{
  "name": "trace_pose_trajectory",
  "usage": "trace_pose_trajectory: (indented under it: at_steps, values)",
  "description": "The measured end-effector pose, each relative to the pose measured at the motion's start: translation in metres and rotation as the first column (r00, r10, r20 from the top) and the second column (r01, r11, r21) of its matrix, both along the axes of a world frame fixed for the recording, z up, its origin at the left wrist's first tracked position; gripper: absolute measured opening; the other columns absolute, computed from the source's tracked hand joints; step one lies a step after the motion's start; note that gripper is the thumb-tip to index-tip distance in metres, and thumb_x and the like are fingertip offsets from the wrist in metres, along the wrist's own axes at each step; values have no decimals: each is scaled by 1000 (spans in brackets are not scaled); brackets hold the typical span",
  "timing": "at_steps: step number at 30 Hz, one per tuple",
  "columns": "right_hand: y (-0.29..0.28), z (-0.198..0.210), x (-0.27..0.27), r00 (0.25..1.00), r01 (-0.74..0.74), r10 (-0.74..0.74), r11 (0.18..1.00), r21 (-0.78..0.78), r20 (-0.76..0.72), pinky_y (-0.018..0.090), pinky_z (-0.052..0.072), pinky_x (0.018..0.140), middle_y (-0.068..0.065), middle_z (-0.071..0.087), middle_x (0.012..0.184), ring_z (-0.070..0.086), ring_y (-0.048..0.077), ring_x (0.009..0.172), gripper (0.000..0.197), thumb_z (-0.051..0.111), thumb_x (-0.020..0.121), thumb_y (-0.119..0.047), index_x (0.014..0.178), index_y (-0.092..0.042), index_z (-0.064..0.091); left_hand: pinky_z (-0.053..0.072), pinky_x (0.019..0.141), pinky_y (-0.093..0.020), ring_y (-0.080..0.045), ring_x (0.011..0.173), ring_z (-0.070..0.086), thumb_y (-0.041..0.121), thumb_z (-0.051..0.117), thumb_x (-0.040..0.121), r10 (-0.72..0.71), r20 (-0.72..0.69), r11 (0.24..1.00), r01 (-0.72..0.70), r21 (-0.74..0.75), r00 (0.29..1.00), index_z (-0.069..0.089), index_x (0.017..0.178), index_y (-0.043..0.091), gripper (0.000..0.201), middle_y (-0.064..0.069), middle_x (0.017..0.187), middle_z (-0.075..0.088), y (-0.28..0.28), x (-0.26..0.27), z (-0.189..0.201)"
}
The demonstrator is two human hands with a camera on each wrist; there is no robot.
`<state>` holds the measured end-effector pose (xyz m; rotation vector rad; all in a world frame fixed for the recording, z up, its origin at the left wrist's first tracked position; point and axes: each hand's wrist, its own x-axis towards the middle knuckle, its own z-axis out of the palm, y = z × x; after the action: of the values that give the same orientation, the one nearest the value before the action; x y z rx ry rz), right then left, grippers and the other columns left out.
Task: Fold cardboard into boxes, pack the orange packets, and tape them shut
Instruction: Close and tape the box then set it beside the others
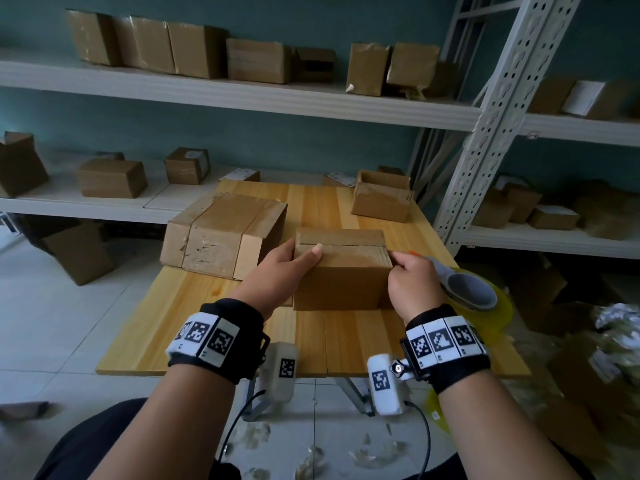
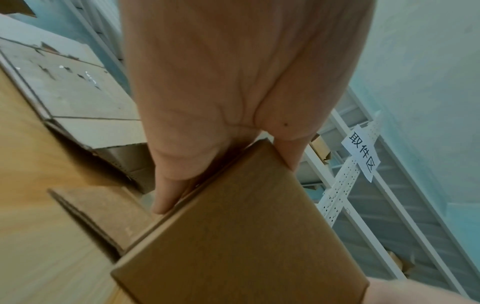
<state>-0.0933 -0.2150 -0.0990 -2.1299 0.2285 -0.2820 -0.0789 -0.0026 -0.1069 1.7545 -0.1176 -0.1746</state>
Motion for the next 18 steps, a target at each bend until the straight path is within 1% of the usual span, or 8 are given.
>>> trace_pose_trajectory:
  at_steps: [1,2,4,7,10,12,15,18]
  values:
    - [1,2,0,1000,18,-18,999,47,-15,23,50,99,3,70,126,65,19,117,43,36,108,-3,140,-10,65,54,107,-43,-23,119,65,51,54,106,-4,1,1000,4,4,1000,54,145,20,50,-3,129,67,0,0,1]
    - [2,3,-1,999,41,-38,995,93,-26,25,42,106,8,65,140,58,25,132,43,35,109,-5,145,-7,60,55,106,-42,-23,119,66,50,53,107,-6,3,1000,6,6,1000,55,144,20,48,-3,128,68,1,1,1]
    - [3,4,-4,998,60,-55,986,155,-33,23,36,102,11,58,149,50,25,140,43,34,111,-7,148,-7,56,55,100,-36,-22,118,65,47,51,109,0,17,1000,-1,11,1000,55,144,20,44,-2,129,67,0,2,2]
    - [5,6,-7,999,51,-50,980,191,-9,23,37,97,8,60,146,53,21,132,44,34,111,-8,148,-11,56,54,95,-31,-19,118,65,45,50,110,20,40,1000,-20,1,999,53,148,21,45,-1,130,67,0,5,5]
    - [6,6,-3,999,48,-47,966,253,-7,25,38,99,0,60,133,52,14,123,43,34,111,-13,146,-14,58,54,84,-26,-17,111,68,47,55,107,25,35,1000,-25,8,999,57,143,21,43,0,124,70,-1,6,7]
    - [9,2,0,998,57,-54,953,298,-17,37,45,108,1,64,134,57,19,124,43,34,108,-27,137,-18,64,57,85,-29,-18,110,68,49,62,103,44,23,999,-44,13,999,59,138,23,44,1,121,71,-4,5,6]
    - [5,-12,10,998,63,-55,945,321,-36,58,52,104,15,72,115,66,33,110,68,29,85,-59,114,-14,71,55,81,-26,-15,110,67,52,70,96,58,2,998,-58,5,998,58,137,24,51,4,121,69,-6,3,3]
    - [4,-10,8,998,49,-36,944,327,-46,61,55,98,23,74,105,70,41,101,92,26,80,-76,115,-4,71,51,81,-25,-14,111,64,59,72,91,63,-57,998,-64,-14,996,54,144,20,68,4,124,66,-7,2,1]
